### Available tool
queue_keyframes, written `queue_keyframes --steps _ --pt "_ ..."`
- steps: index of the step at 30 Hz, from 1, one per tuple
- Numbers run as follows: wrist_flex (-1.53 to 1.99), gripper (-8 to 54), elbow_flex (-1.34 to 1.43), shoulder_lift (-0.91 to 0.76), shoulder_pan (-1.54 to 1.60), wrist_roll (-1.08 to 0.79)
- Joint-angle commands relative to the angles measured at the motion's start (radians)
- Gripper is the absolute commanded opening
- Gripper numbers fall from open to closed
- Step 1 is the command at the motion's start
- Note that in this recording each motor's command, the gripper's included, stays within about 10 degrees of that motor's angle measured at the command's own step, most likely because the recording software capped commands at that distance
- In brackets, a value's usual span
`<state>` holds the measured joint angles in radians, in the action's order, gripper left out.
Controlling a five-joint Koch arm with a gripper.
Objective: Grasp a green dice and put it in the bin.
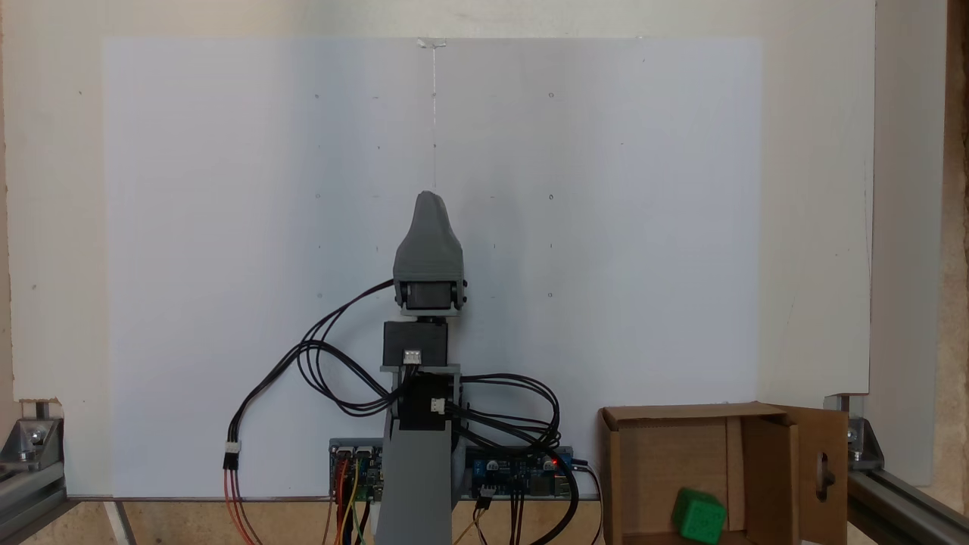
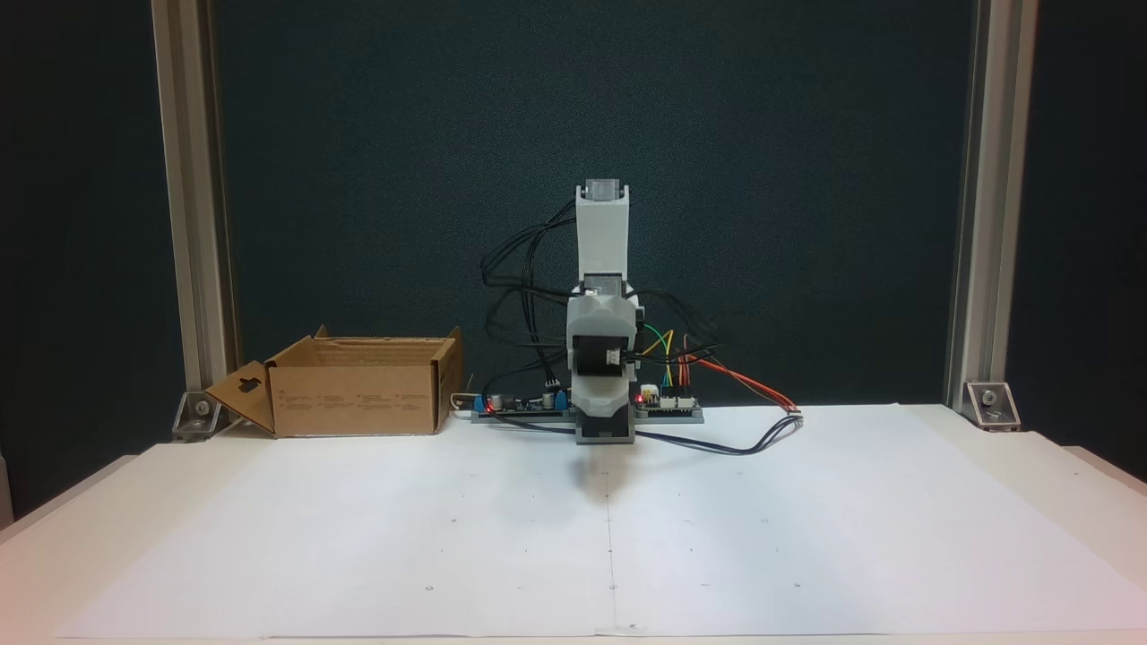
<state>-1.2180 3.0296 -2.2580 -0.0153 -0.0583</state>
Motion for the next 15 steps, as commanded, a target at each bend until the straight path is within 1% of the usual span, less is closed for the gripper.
queue_keyframes --steps 1,7,15 --pt "-0.165 44.3 0.009 -0.112 -0.008 -0.054" --pt "-0.233 44.4 0.100 -0.112 -0.040 -0.052" --pt "-0.219 44.9 0.100 -0.109 -0.040 -0.052"
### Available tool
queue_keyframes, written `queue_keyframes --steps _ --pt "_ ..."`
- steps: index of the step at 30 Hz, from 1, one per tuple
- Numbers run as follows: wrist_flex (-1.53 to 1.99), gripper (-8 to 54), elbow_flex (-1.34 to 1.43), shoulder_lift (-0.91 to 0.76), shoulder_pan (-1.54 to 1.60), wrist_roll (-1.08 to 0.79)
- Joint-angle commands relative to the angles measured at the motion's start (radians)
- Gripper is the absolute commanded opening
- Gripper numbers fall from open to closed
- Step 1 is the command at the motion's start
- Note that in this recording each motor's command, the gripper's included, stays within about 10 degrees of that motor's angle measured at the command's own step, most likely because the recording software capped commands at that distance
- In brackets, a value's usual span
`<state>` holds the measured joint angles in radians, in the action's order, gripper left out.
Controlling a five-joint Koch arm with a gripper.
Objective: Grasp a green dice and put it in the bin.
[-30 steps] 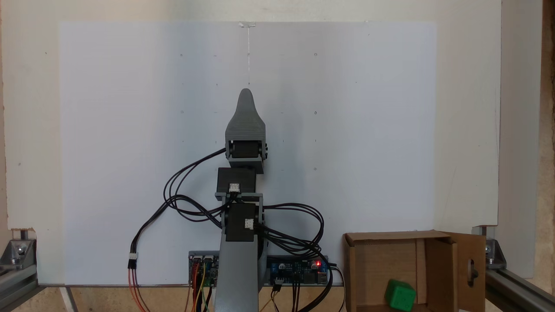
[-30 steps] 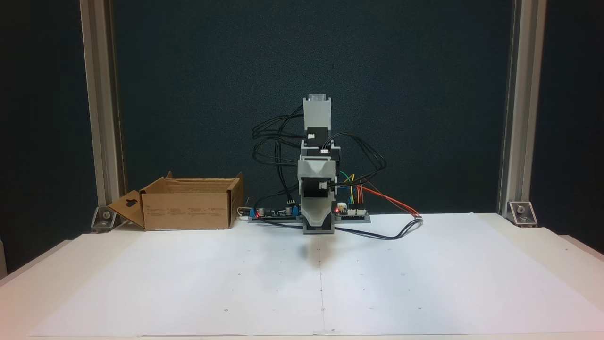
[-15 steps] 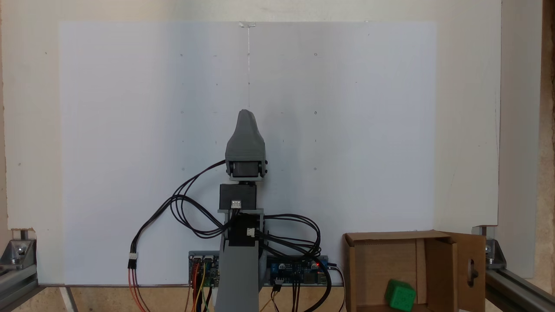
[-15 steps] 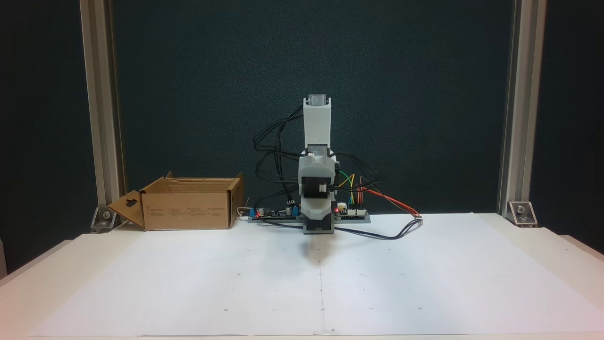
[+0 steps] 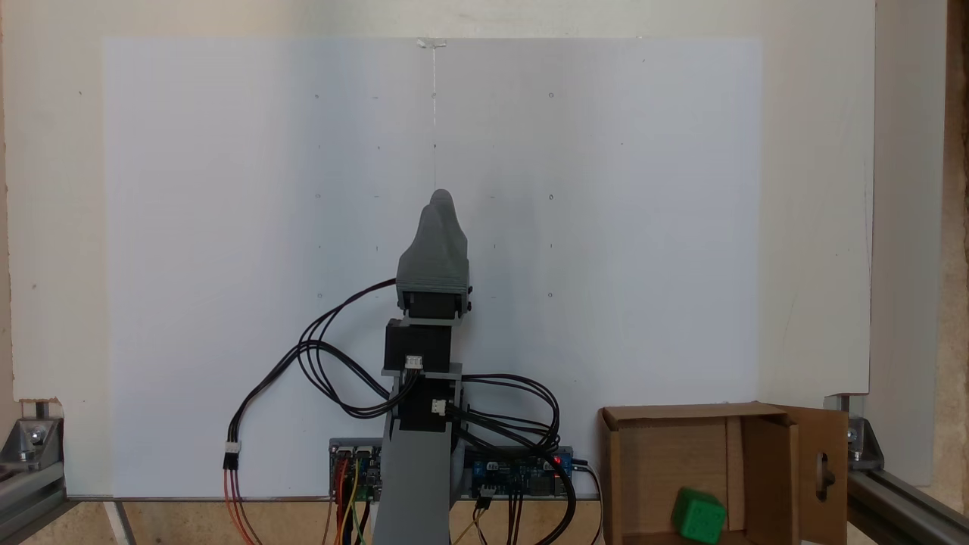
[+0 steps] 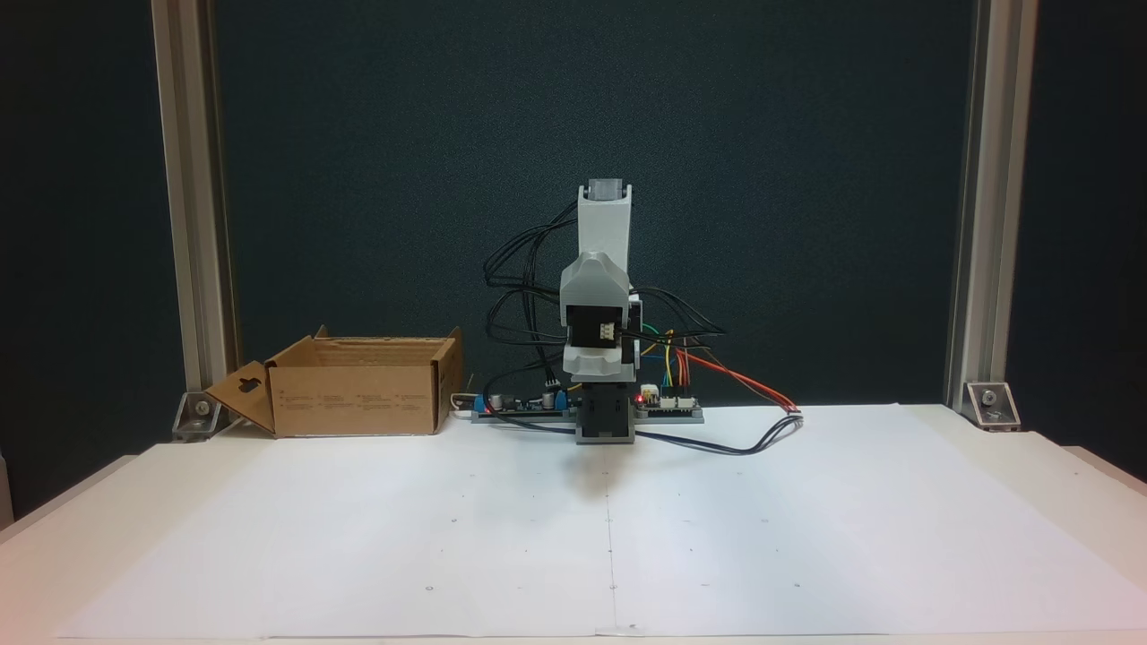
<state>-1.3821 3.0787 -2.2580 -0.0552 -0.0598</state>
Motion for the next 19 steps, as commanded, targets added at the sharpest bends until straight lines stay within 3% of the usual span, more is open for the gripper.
queue_keyframes --steps 1,19 --pt "-0.055 44.9 0.051 -0.107 0.000 -0.051" --pt "-0.055 44.9 0.051 -0.107 0.009 -0.049"
